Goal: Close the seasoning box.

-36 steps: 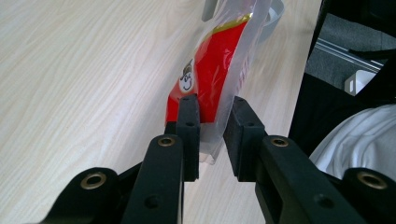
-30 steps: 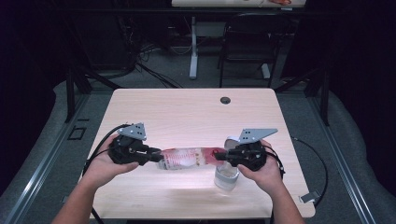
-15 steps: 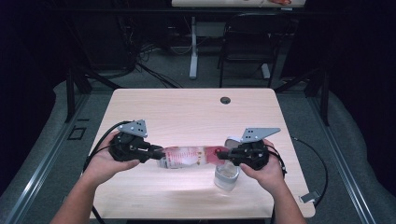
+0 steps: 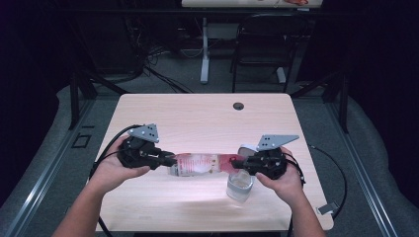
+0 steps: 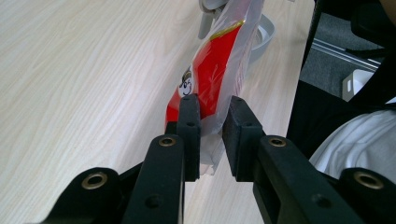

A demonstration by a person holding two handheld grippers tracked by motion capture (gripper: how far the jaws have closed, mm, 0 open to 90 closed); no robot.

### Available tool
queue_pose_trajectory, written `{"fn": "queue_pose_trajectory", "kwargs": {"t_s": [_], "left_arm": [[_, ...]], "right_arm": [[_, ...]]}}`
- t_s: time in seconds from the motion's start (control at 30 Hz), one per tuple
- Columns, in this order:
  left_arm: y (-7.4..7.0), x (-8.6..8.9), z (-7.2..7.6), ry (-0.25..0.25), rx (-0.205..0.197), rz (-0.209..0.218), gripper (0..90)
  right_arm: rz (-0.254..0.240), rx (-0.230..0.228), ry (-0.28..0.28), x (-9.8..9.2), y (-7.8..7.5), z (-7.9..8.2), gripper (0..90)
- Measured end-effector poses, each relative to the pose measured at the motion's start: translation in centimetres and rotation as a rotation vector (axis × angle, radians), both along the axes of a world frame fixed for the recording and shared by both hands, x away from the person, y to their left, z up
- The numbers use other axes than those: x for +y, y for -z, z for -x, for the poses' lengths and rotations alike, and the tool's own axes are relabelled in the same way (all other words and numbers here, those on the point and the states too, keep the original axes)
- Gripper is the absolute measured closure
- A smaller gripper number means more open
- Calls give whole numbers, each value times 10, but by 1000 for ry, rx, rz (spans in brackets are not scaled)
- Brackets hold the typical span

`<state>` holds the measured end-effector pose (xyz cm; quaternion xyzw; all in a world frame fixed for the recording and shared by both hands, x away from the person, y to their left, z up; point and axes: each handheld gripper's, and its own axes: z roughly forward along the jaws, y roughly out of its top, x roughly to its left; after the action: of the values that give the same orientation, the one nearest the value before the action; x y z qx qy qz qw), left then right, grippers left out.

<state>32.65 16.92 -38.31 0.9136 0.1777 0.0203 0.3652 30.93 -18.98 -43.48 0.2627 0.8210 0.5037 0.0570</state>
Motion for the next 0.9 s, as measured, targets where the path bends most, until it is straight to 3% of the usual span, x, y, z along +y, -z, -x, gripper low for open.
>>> {"fn": "queue_pose_trajectory", "kwargs": {"t_s": [0.3, 0.9], "left_arm": [[0, 0, -1, -2, 5, -3, 779], [-8, -9, -2, 7, -14, -21, 781]], "right_arm": [[-18, -19, 17, -8, -6, 3, 797], [6, -32, 36, -16, -9, 5, 892]]}}
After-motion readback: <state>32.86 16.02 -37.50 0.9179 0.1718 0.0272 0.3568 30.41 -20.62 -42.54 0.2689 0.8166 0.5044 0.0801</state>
